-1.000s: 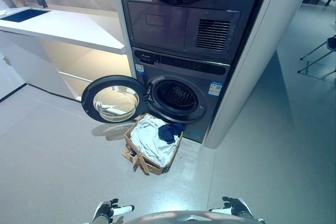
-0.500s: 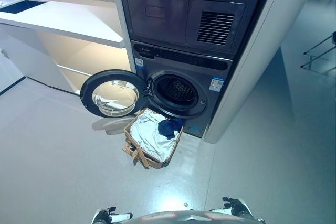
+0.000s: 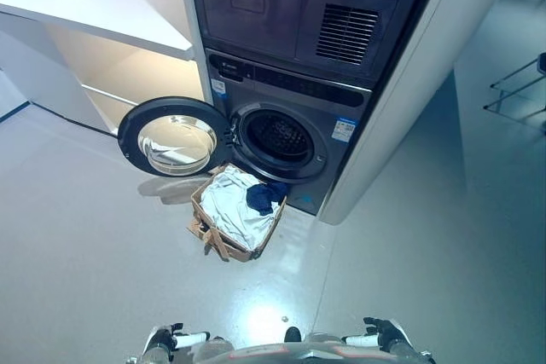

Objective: Put the clothes in the basket into the washing machine.

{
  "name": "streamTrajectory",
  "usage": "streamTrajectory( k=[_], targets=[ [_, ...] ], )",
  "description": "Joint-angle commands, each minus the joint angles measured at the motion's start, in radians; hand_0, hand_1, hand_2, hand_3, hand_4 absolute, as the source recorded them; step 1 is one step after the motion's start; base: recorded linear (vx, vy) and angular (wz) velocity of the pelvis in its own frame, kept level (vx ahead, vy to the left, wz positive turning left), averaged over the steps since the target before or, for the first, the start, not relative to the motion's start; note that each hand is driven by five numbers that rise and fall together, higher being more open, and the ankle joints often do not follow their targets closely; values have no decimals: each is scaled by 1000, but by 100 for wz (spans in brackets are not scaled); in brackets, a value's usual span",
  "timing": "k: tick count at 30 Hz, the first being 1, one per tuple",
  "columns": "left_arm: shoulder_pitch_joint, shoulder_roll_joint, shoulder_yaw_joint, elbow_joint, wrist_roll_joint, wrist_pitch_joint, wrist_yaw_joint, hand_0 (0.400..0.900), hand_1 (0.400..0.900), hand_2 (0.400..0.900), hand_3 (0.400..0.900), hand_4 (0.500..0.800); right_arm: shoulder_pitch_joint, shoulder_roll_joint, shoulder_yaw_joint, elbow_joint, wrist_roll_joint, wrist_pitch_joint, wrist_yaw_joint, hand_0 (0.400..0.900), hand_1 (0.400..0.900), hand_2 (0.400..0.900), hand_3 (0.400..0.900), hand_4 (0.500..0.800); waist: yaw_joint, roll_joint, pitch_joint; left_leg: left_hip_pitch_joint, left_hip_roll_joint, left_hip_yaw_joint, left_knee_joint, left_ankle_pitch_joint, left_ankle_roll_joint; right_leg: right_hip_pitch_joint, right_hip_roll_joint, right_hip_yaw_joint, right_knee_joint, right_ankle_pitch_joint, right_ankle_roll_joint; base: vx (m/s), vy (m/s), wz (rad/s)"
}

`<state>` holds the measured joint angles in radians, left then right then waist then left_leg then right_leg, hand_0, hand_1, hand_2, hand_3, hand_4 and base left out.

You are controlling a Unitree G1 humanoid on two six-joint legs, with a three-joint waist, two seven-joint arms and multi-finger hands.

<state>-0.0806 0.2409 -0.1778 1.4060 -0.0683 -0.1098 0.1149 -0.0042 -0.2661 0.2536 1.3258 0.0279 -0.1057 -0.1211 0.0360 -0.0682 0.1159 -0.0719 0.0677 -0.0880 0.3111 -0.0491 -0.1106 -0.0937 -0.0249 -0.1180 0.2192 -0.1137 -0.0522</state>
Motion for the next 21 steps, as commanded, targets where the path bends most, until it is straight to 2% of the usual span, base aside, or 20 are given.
streamTrajectory(
  k=[1, 3, 4, 7, 12, 14, 16, 18, 20, 21],
  targets=[
    [2, 11, 30, 5, -20, 2, 23, 900, 900, 900, 900, 800, -14, -65, 15, -29, -2, -19, -21, 900, 900, 900, 900, 800, -2, -12, 9, -104, -32, -40, -87, 91, 52, 91, 32, 0, -47, 37, 47, 118, 15, -7],
    [10, 11, 30, 10, -24, -3, 26, 900, 900, 900, 900, 800, -18, -65, 24, -39, -6, -23, -24, 900, 900, 900, 900, 800, 14, -7, 12, -165, 1, -64, -175, 177, 49, 101, 45, 16, -48, 28, 50, 180, 52, -30],
    [16, 11, 32, 12, -27, -3, 29, 900, 900, 900, 900, 800, -19, -64, 28, -41, -7, -24, -26, 900, 900, 900, 900, 800, 22, -5, 16, -183, 20, -65, -228, 199, 46, 111, 49, 30, -49, 20, 51, 224, 82, -45],
    [39, 6, 48, 19, -40, -7, 37, 900, 900, 900, 900, 800, -23, -53, 47, -49, -16, -27, -27, 900, 900, 900, 900, 800, 45, 4, 21, -209, 65, -40, -360, 242, 34, 165, 51, 74, -67, -9, 59, 245, 110, -44],
    [91, -5, 84, 26, -54, -11, 36, 900, 900, 900, 900, 800, -28, -42, 53, -45, -33, -27, -15, 900, 900, 900, 900, 800, 83, 34, -21, -212, 90, 22, -398, 286, 3, 275, 30, 135, -124, -53, 88, 297, 218, -49],
    [106, -2, 91, 31, -50, -8, 37, 900, 900, 900, 900, 800, -28, -35, 54, -50, -40, -23, -7, 900, 900, 900, 900, 800, 99, 37, -48, -196, 85, 35, -381, 292, 14, 312, -1, 150, -138, -68, 108, 316, 320, -43],
    [101, 7, 92, 31, -49, -8, 42, 900, 900, 900, 900, 800, -31, -28, 52, -63, -40, -24, -5, 900, 900, 900, 900, 800, 104, 31, -67, -197, 61, 32, -360, 306, 23, 326, -51, 152, -129, -70, 132, 297, 381, -22],
    [84, 21, 87, 27, -43, -10, 44, 900, 900, 900, 900, 800, -33, -22, 41, -68, -35, -21, -4, 900, 900, 900, 900, 800, 107, 15, -77, -220, 30, 67, -279, 273, 36, 322, -109, 151, -112, -22, 167, 249, 324, -29],
    [78, 31, 84, 12, -41, -14, 43, 900, 900, 900, 900, 800, -49, -18, 48, -85, -42, -18, -2, 900, 900, 900, 900, 800, 113, 3, -91, -231, 8, 103, -241, 239, 53, 300, -157, 157, -102, 57, 195, 163, 225, -34],
    [79, 32, 84, 12, -41, -14, 43, 900, 900, 900, 900, 800, -49, -18, 48, -85, -42, -18, -2, 900, 900, 900, 900, 800, 114, 2, -91, -231, 8, 103, -240, 238, 53, 300, -158, 158, -103, 57, 195, 134, 180, -22]
  ],
)
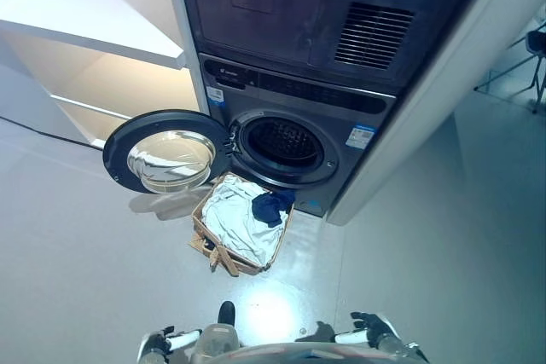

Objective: Put the clothes in the basket into the washing machine.

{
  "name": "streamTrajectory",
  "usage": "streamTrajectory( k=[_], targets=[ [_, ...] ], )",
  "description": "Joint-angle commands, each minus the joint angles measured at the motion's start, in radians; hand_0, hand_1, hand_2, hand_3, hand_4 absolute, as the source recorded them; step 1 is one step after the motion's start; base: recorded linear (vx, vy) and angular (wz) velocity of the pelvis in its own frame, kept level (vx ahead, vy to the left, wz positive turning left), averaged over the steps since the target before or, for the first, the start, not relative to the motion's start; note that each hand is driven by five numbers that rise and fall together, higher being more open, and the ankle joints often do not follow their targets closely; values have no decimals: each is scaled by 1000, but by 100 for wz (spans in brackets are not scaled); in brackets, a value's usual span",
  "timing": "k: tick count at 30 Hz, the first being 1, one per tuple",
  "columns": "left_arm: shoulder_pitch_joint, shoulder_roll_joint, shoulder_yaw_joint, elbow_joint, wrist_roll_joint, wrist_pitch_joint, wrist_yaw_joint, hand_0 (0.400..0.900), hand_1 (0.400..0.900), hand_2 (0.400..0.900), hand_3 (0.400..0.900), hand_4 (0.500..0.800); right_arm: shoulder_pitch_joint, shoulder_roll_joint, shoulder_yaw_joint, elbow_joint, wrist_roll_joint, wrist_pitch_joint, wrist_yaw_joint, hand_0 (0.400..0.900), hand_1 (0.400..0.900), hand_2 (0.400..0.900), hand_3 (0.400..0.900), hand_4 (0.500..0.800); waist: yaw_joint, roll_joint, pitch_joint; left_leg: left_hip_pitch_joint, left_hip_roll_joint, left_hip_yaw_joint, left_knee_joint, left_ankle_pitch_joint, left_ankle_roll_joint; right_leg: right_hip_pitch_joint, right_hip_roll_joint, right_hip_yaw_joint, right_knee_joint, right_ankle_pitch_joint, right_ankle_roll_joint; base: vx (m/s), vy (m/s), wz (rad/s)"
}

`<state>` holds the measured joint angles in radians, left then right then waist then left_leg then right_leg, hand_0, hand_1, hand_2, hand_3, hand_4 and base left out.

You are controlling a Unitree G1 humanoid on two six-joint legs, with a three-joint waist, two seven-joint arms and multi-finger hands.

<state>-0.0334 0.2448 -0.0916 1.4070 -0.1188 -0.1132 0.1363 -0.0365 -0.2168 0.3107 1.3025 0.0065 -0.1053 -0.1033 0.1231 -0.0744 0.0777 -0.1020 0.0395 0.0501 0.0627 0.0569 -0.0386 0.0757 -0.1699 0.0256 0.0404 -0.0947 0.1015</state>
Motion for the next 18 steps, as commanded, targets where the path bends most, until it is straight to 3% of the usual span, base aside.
streamTrajectory(
  k=[1, 3, 5, 6, 7, 9, 10, 13, 16, 18],
  targets=[
    [25, 32, -11, -5, 17, -14, 24, 900, 900, 900, 900, 800, -25, -65, -7, -66, -23, -17, -19, 900, 900, 900, 900, 800, 33, 1, -61, -203, 26, -19, 15, 116, -11, 121, -37, 9, 79, 89, 54, 200, 282, -17],
    [0, 41, -42, -17, 44, -15, 30, 900, 900, 900, 900, 800, -54, -62, 4, -81, -19, -12, -16, 900, 900, 900, 900, 800, 33, -5, -82, -194, -15, 1, 16, 82, 14, 95, -80, 14, 89, 235, 68, 258, 372, -8],
    [-11, 47, -52, -22, 49, -16, 27, 900, 900, 900, 900, 800, -67, -62, 8, -95, -15, -13, -15, 900, 900, 900, 900, 800, 30, -6, -90, -178, -49, -1, 6, 61, 31, 77, -96, 19, 112, 320, 69, 145, 217, 6],
    [-11, 47, -52, -22, 49, -16, 27, 900, 900, 900, 900, 800, -67, -62, 8, -95, -15, -13, -15, 900, 900, 900, 900, 800, 30, -6, -90, -177, -49, -1, 6, 61, 31, 78, -96, 19, 111, 320, 70, 188, 313, 18],
    [-20, 50, -60, -34, 56, -18, 22, 900, 900, 900, 900, 800, -70, -69, 5, -120, -7, -15, -16, 900, 900, 900, 900, 800, 24, 3, -93, -155, -87, -5, -2, 43, 52, 56, -110, 26, 179, 416, 64, 187, 331, 21],
    [-21, 50, -63, -35, 57, -17, 18, 900, 900, 900, 900, 800, -72, -70, 3, -130, -3, -14, -15, 900, 900, 900, 900, 800, 19, 13, -88, -134, -103, -13, -7, 31, 66, 34, -112, 34, 239, 454, 53, 175, 355, 21],
    [-23, 51, -68, -33, 62, -15, 12, 900, 900, 900, 900, 800, -82, -73, 4, -141, 5, -16, -16, 900, 900, 900, 900, 800, -4, 43, -65, -87, -131, -40, -19, 17, 97, -23, -103, 53, 365, 509, 22, 147, 371, 14],
    [-17, 48, -63, -23, 68, -7, 2, 900, 900, 900, 900, 800, -76, -74, 8, -167, 5, -15, -17, 900, 900, 900, 900, 800, -19, 71, -39, -7, -153, -48, -41, -10, 123, -97, -136, -11, 456, 486, 13, 200, 365, 6],
    [-16, 49, -61, -17, 72, -7, 0, 900, 900, 900, 900, 800, -66, -78, 9, -168, 5, -14, -13, 900, 900, 900, 900, 800, -42, 92, -17, 55, -146, -59, -67, -19, 122, -193, -105, -51, 418, 351, -5, 209, 143, 14],
    [-19, 45, -66, -12, 80, -7, -3, 900, 900, 900, 900, 800, -61, -81, -3, -156, 6, -13, -14, 900, 900, 900, 900, 800, -59, 97, -1, 88, -147, -71, -72, -30, 114, -219, -99, -86, 345, 289, 1, 203, 33, 36]
  ],
)
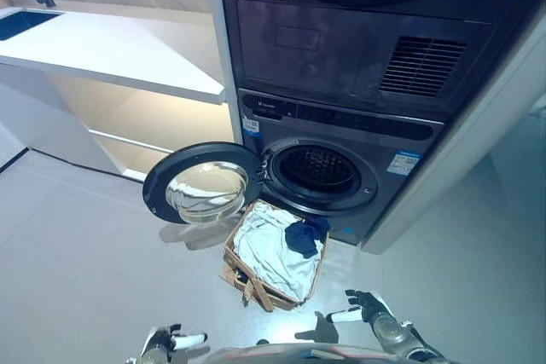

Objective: Put the clothes in the basket into the washing machine.

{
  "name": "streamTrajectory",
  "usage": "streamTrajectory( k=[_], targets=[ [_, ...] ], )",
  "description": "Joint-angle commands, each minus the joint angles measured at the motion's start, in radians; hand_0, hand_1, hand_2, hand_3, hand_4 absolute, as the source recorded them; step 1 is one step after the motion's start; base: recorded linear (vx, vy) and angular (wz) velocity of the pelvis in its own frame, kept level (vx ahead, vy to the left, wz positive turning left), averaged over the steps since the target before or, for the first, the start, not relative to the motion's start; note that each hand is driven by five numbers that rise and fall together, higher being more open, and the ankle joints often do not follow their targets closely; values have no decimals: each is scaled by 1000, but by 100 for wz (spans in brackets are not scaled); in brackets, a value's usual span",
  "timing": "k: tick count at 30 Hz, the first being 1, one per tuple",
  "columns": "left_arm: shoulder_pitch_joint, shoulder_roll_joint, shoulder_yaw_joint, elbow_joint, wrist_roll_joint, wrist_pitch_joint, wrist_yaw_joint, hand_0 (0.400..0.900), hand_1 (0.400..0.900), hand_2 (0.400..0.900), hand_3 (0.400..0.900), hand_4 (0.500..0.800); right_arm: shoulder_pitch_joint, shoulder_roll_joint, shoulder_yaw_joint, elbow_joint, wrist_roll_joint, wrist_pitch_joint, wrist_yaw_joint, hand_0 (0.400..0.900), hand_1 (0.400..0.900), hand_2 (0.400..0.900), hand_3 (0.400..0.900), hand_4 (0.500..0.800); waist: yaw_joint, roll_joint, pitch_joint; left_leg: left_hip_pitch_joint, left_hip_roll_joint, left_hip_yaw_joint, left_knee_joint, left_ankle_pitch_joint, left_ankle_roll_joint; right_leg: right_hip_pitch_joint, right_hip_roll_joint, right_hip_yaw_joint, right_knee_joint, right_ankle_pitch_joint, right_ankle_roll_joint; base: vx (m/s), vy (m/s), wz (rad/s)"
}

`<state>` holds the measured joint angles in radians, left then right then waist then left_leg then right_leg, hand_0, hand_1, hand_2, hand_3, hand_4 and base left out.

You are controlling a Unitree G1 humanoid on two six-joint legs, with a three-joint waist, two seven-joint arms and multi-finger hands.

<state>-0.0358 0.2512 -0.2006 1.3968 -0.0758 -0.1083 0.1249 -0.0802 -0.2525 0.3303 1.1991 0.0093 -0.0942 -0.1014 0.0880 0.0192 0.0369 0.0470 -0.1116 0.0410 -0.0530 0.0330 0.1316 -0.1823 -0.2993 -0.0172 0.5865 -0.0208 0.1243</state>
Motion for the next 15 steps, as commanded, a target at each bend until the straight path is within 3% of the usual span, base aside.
streamTrajectory(
  k=[1, 5, 9, 15],
  targets=[
    [-18, 37, 42, 0, 40, -13, 9, 900, 900, 900, 900, 800, -15, -47, -26, -53, 4, -25, -16, 900, 900, 900, 900, 800, -35, 2, 47, -44, 1, -71, 41, -11, -61, 24, 39, -46, -253, 207, -15, 212, 2, 47],
    [-33, 41, 42, 2, 56, -16, 9, 900, 900, 900, 900, 800, -5, -48, -35, -62, 14, -26, -16, 900, 900, 900, 900, 800, -97, -18, 79, 40, -19, -119, 38, -50, -79, -41, 89, 48, -445, 266, 25, 242, -37, 65],
    [-30, 45, 51, -2, 54, -21, 12, 900, 900, 900, 900, 800, -2, -48, -41, -55, 12, -21, -10, 900, 900, 900, 900, 800, -126, -43, 86, 102, -37, -168, 58, -107, -91, -54, 105, 99, -554, 338, 55, 242, -57, 51],
    [-24, 49, 42, -23, 64, -27, 28, 900, 900, 900, 900, 800, 4, -54, -39, -51, 2, -20, -6, 900, 900, 900, 900, 800, -128, -74, 71, 147, -40, -216, 104, -184, -103, -28, 129, 118, -587, 355, 65, 232, -116, 27]
  ],
)
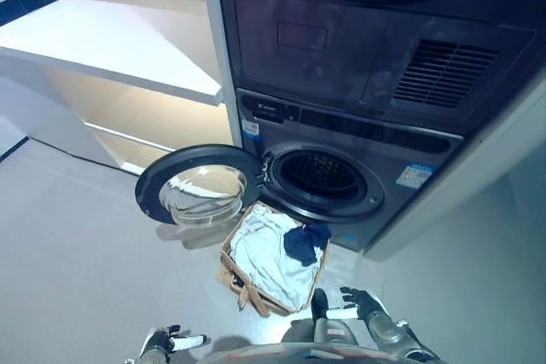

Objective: Put the clothes in the basket into the washing machine.

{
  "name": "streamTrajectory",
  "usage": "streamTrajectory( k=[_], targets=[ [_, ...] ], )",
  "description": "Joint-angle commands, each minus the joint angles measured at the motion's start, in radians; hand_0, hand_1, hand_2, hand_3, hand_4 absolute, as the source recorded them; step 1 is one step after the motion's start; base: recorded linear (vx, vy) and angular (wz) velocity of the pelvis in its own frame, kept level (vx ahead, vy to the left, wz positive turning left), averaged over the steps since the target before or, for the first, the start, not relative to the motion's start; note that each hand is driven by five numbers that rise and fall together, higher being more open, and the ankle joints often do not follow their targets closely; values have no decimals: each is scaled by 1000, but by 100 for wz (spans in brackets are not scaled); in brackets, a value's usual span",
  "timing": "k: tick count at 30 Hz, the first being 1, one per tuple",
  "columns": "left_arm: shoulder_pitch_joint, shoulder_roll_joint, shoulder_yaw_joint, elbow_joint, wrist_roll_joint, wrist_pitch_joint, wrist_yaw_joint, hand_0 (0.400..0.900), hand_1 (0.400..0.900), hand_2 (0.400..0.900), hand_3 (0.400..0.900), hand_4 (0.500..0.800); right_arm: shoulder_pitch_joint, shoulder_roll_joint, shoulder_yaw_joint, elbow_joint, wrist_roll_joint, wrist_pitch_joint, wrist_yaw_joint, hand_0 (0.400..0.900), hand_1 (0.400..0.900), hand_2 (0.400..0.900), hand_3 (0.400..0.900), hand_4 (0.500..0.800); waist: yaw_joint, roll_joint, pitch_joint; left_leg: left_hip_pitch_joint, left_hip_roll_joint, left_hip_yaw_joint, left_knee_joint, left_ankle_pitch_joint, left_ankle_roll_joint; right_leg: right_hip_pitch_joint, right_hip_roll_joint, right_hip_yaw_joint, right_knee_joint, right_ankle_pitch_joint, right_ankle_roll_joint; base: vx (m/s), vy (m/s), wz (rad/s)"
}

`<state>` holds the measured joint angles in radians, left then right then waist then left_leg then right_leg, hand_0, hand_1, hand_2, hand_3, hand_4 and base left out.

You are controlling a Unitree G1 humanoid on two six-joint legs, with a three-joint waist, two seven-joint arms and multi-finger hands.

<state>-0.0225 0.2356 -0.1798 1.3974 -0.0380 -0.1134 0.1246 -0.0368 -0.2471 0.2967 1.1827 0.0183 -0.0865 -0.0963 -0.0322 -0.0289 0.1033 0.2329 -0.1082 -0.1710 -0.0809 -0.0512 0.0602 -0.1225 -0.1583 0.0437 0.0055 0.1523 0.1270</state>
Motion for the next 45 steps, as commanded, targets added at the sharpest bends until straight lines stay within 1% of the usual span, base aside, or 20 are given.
streamTrajectory(
  k=[1, 2, 3, 4, 7, 10, 12, 14, 16, 19, 22, 25, 28, 30, 33, 34, 36, 39, 42, 45],
  targets=[
    [-46, 62, 10, -34, 28, -22, 34, 900, 900, 900, 900, 800, -39, -61, -8, -22, -6, -28, -13, 900, 900, 900, 900, 800, -6, -26, 4, -40, -37, -11, 145, -106, -40, -84, -12, 53, -13, 169, 60, 194, -170, 34],
    [-55, 61, -2, -46, 33, -23, 41, 900, 900, 900, 900, 800, -41, -64, -8, -13, -4, -29, -16, 900, 900, 900, 900, 800, -7, -24, 1, -44, -26, -20, 156, -121, -47, -84, -11, 47, -14, 148, 56, 165, -177, 28],
    [-62, 60, -7, -53, 28, -25, 45, 900, 900, 900, 900, 800, -48, -66, -3, -15, -5, -29, -19, 900, 900, 900, 900, 800, -9, -24, 6, -45, -18, -19, 159, -130, -50, -97, -2, 44, -6, 157, 53, 148, -185, 24],
    [-72, 60, -25, -65, 37, -24, 50, 900, 900, 900, 900, 800, -48, -71, 0, -14, -10, -29, -21, 900, 900, 900, 900, 800, -11, -20, 5, -46, 2, -24, 171, -127, -64, -99, 9, 39, 5, 124, 46, 146, -194, 14],
    [-111, 57, -69, -94, 46, -30, 75, 900, 900, 900, 900, 800, -57, -91, 0, -3, -13, -31, -36, 900, 900, 900, 900, 800, -31, -5, 15, -44, 46, -35, 133, -117, -84, -140, 33, 23, 47, 99, 28, 100, -172, 23],
    [-197, 53, -164, -142, 107, -36, 123, 900, 900, 900, 900, 800, -89, -124, -6, -17, 10, -44, -66, 900, 900, 900, 900, 800, -64, 19, 49, -94, 81, -15, 88, -82, -101, -221, 38, 16, 61, 100, 25, -110, -74, -2],
    [-296, 63, -225, -165, 158, -32, 175, 900, 900, 900, 900, 800, -118, -141, -6, -14, 32, -53, -93, 900, 900, 900, 900, 800, -85, 30, 79, -145, 98, 15, 72, -63, -111, -286, 38, 12, 71, 103, 24, -159, -56, -8],
    [-372, 71, -259, -177, 199, -25, 228, 900, 900, 900, 900, 800, -124, -153, -13, -15, 51, -61, -117, 900, 900, 900, 900, 800, -98, 40, 102, -180, 110, 43, 67, -54, -119, -331, 44, 12, 81, 103, 20, -80, -39, -19],
    [-456, 73, -283, -167, 211, -15, 271, 900, 900, 900, 900, 800, -142, -164, -6, -16, 63, -66, -132, 900, 900, 900, 900, 800, -117, 44, 132, -220, 109, 61, 66, -49, -122, -394, 57, 31, 96, 109, 21, -79, 9, -40],
    [-536, 71, -275, -163, 171, -16, 284, 900, 900, 900, 900, 800, -167, -176, 17, -13, 63, -60, -141, 900, 900, 900, 900, 800, -140, 49, 156, -276, 96, 92, 74, -52, -119, -479, 71, 65, 117, 122, 23, -41, 25, -51],
    [-600, 46, -288, -174, 148, -15, 301, 900, 900, 900, 900, 800, -178, -190, 36, -38, 60, -61, -149, 900, 900, 900, 900, 800, -158, 52, 182, -339, 80, 126, 107, -71, -117, -552, 87, 101, 139, 123, 23, -34, 20, -39],
    [-669, 23, -313, -179, 156, -10, 317, 900, 900, 900, 900, 800, -191, -207, 51, -77, 69, -70, -165, 900, 900, 900, 900, 800, -178, 57, 211, -410, 64, 159, 146, -91, -116, -618, 96, 133, 145, 130, 27, -71, 20, -31],
    [-739, 17, -340, -170, 188, 4, 357, 900, 900, 900, 900, 800, -213, -222, 73, -136, 81, -89, -192, 900, 900, 900, 900, 800, -194, 63, 236, -488, 47, 192, 192, -117, -114, -696, 111, 167, 150, 140, 33, -79, 15, -32],
    [-789, 22, -351, -167, 212, 19, 389, 900, 900, 900, 900, 800, -223, -239, 86, -220, 89, -110, -209, 900, 900, 900, 900, 800, -207, 68, 258, -552, 35, 219, 229, -136, -109, -760, 120, 190, 159, 147, 39, -71, 25, -33],
    [-849, 31, -340, -143, 210, 33, 404, 900, 900, 900, 900, 800, -240, -260, 102, -327, 103, -130, -228, 900, 900, 900, 900, 800, -224, 71, 274, -662, 31, 257, 317, -171, -101, -843, 137, 223, 175, 146, 44, -32, -4, -30],
    [-872, 35, -338, -139, 215, 41, 415, 900, 900, 900, 900, 800, -247, -263, 110, -365, 104, -138, -234, 900, 900, 900, 900, 800, -229, 73, 285, -701, 36, 276, 363, -192, -97, -871, 149, 231, 195, 139, 45, -14, -6, -31],
    [-906, 39, -336, -130, 233, 58, 440, 900, 900, 900, 900, 800, -257, -267, 119, -424, 105, -155, -252, 900, 900, 900, 900, 800, -234, 75, 295, -762, 40, 293, 421, -216, -91, -920, 161, 246, 221, 130, 45, -25, -23, -19],
    [-942, 47, -337, -121, 268, 83, 472, 900, 900, 900, 900, 800, -235, -277, 114, -525, 109, -179, -260, 900, 900, 900, 900, 800, -250, 76, 306, -843, 43, 303, 501, -245, -87, -979, 166, 258, 264, 121, 43, -34, -39, 2],
    [-960, 60, -349, -122, 331, 121, 513, 900, 900, 900, 900, 800, -198, -298, 94, -625, 116, -206, -271, 900, 900, 900, 900, 800, -258, 80, 305, -911, 47, 304, 565, -271, -84, -1028, 169, 255, 299, 112, 41, -31, -40, 9],
    [-977, 80, -358, -127, 359, 141, 541, 900, 900, 900, 900, 800, -178, -315, 79, -691, 124, -230, -282, 900, 900, 900, 900, 800, -261, 79, 307, -981, 55, 308, 644, -299, -81, -1072, 178, 250, 332, 106, 38, -49, -33, 5]
  ],
)
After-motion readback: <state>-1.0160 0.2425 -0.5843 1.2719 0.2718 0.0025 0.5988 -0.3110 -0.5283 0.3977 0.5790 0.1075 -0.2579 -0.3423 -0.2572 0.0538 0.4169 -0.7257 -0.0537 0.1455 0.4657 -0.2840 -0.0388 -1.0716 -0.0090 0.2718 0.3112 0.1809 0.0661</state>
